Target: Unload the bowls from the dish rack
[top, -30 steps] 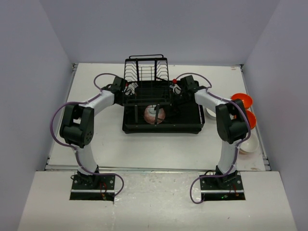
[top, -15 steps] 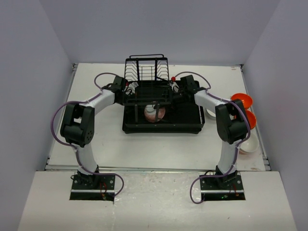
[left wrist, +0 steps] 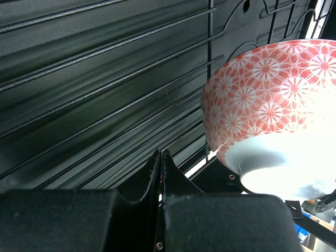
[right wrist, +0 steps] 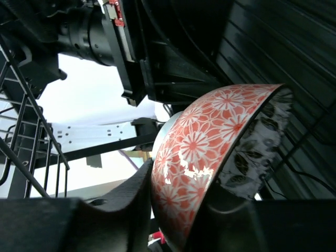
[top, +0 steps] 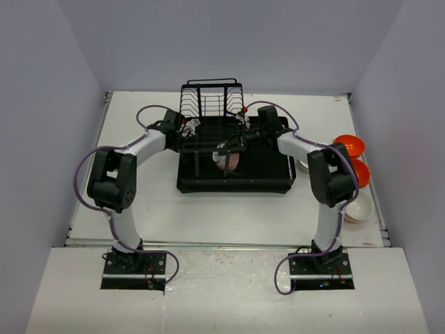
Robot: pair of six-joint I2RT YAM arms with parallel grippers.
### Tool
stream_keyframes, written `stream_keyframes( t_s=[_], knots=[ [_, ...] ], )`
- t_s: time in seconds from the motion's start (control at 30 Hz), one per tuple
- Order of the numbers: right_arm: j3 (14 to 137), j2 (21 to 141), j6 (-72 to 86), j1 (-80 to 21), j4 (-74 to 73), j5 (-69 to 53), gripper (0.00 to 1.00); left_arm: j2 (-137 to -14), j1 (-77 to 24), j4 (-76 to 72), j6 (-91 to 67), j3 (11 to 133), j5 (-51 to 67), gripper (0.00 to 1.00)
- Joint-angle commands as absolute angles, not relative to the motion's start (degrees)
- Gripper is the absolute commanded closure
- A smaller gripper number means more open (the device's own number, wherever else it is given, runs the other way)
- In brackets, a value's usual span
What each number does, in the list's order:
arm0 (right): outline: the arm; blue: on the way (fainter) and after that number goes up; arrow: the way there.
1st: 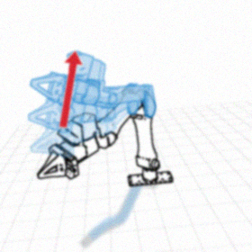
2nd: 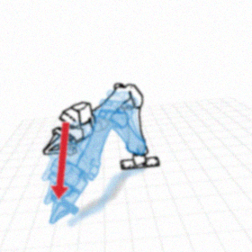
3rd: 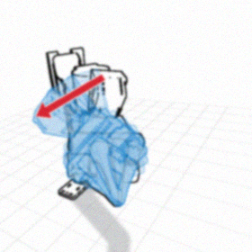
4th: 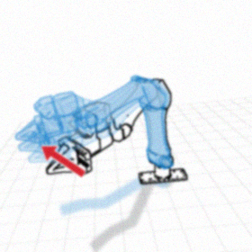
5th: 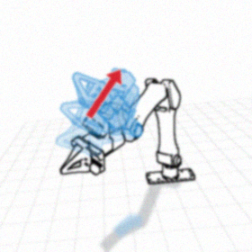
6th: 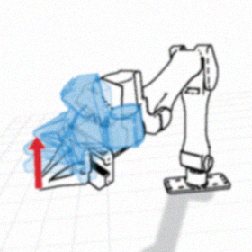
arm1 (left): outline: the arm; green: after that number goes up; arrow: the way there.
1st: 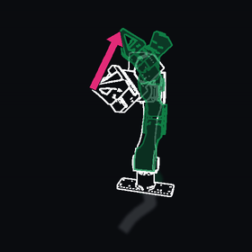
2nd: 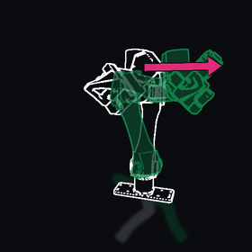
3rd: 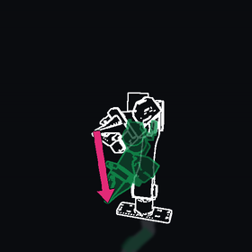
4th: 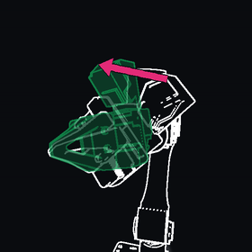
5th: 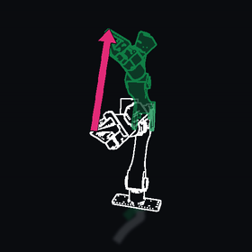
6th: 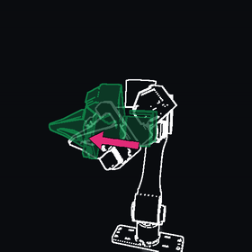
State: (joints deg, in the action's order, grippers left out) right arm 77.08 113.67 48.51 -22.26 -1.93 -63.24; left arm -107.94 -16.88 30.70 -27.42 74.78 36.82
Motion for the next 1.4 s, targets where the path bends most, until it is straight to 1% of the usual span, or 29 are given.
stream_keyframes(
  t_s=[0.0, 0.23, 0.43, 0.5, 0.53, 0.6, 0.67, 0.77, 0.8, 0.87, 0.9, 0.93, 0.97, 1.0, 1.17, 1.37],
  knots=[
    [75.2, 114.3, 53.8, -22.5, 7.5, -66.6, 1.0, -106.8, -18.0, 28.7, -26.5, 77.9, 38.7, 1.0],
    [72.3, 112.9, 58.3, -22.6, 14.8, -68.5, 1.0, -106.7, -18.0, 28.8, -26.5, 78.1, 38.4, 1.0],
    [73.4, 112.3, 60.0, -22.5, 17.1, -69.2, 1.0, -106.4, -17.9, 28.7, -26.2, 78.3, 38.1, 1.0],
    [75.4, 113.3, 58.7, -22.5, 13.8, -69.3, 0.88, -106.7, -17.9, 28.8, -26.1, 78.4, 38.4, 1.0],
    [75.8, 113.5, 58.3, -22.6, 13.5, -69.7, 0.81, -106.7, -17.9, 28.8, -26.1, 78.4, 38.4, 1.0],
    [75.8, 113.3, 58.2, -22.5, 13.2, -69.9, 0.69, -106.8, -17.9, 28.9, -26.0, 78.5, 38.4, 1.0],
    [75.4, 113.0, 57.3, -22.5, 12.6, -69.9, 0.66, -106.8, -17.9, 29.0, -26.0, 78.7, 38.2, 1.0],
    [74.4, 111.8, 57.1, -22.6, 12.8, -69.8, 0.57, -107.0, -17.9, 29.3, -25.8, 79.1, 38.2, 1.0],
    [74.3, 111.7, 57.0, -22.5, 12.8, -69.8, 0.56, -107.0, -17.9, 29.3, -25.8, 79.1, 38.2, 1.0],
    [74.0, 111.5, 57.0, -22.5, 12.6, -69.7, 0.64, -107.2, -17.9, 29.4, -25.8, 79.2, 38.2, 1.0],
    [74.0, 111.8, 57.0, -22.5, 12.4, -69.9, 0.69, -107.3, -17.9, 29.4, -25.8, 79.2, 38.4, 1.0],
    [74.1, 112.2, 56.9, -22.6, 12.4, -70.0, 0.84, -107.4, -17.9, 29.4, -25.8, 79.3, 38.4, 1.0],
    [73.9, 112.3, 57.0, -22.6, 12.2, -69.7, 0.93, -107.4, -17.9, 29.4, -25.8, 79.4, 38.4, 1.0],
    [73.9, 112.5, 57.0, -22.6, 12.2, -69.7, 0.99, -107.4, -17.9, 29.4, -25.8, 79.6, 38.4, 1.0],
    [74.0, 113.6, 58.3, -22.7, 13.5, -70.0, 1.0, -107.6, -17.9, 29.7, -25.8, 80.4, 38.5, 1.0],
    [71.4, 112.7, 67.1, -22.7, 27.0, -71.3, 1.0, -107.2, -17.9, 30.0, -25.5, 79.9, 38.0, 1.0]
  ],
)
